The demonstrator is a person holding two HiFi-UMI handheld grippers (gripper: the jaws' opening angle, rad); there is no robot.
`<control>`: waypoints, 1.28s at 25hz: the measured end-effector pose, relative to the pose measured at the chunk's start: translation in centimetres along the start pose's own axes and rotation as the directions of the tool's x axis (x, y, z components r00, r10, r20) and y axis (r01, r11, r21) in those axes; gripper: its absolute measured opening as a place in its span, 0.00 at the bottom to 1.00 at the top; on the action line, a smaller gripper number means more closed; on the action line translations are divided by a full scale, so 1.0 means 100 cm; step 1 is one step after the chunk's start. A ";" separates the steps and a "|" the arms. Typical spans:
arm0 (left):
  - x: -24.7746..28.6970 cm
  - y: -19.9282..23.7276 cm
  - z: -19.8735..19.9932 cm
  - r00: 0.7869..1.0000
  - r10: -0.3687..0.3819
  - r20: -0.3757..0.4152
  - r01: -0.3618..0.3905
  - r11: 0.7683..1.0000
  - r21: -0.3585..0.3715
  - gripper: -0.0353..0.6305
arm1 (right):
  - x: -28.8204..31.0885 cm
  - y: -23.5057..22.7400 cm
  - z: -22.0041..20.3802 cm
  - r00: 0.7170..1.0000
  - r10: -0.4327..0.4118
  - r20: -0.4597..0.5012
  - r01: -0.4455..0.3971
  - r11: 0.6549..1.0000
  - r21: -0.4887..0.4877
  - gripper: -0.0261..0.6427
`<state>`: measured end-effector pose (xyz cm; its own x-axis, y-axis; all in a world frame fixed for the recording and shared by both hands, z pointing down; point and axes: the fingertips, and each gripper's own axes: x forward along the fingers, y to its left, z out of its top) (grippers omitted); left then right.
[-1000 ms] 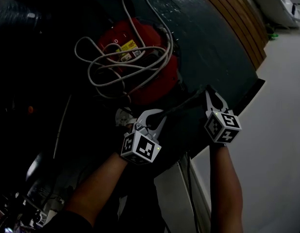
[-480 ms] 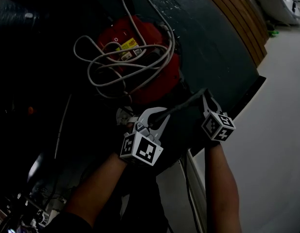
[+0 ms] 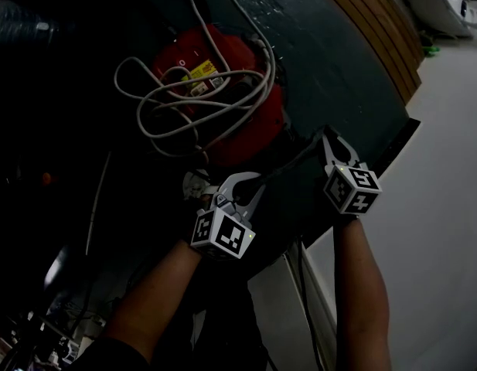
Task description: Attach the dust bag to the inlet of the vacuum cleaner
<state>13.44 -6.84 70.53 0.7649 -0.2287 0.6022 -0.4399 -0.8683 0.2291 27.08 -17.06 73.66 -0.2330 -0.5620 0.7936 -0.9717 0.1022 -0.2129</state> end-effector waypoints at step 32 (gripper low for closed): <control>-0.007 0.014 0.000 0.999 0.033 0.007 -0.034 0.995 0.091 0.06 | 0.001 -0.004 -0.025 1.000 0.003 0.024 -0.008 0.984 0.179 0.05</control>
<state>12.27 -7.88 70.38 0.7530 -0.2605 0.6042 -0.4211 -0.8964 0.1384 27.33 -15.17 75.25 -0.2354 -0.5809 0.7792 -0.9472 -0.0424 -0.3177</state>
